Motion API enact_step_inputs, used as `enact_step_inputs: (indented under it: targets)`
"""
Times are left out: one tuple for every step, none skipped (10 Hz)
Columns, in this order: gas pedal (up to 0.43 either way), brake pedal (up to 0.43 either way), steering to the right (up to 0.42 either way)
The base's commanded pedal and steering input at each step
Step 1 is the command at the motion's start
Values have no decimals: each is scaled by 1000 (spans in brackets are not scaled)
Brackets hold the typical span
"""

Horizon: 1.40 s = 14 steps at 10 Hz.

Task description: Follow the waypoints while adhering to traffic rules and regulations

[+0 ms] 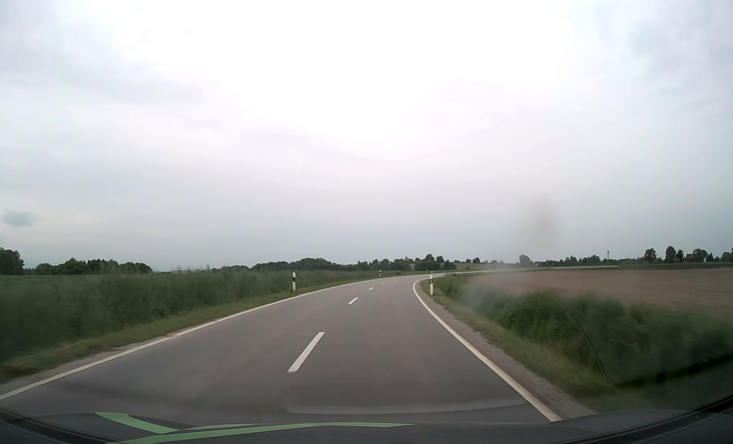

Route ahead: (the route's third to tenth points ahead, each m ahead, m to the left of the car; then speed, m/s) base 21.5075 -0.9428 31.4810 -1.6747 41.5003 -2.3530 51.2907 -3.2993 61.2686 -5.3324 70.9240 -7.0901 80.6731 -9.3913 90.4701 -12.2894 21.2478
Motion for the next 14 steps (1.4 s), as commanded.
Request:
enact_step_inputs:
  targets:
    - [118,0,18]
    - [130,0,20]
    - [130,0,21]
    - [130,0,20]
    - [130,0,21]
    - [130,0,22]
    - [130,0,22]
    - [130,0,22]
    - [130,0,22]
    - [130,0,20]
    - [130,0,19]
    - [130,0,18]
    - [138,0,18]
    - [138,0,17]
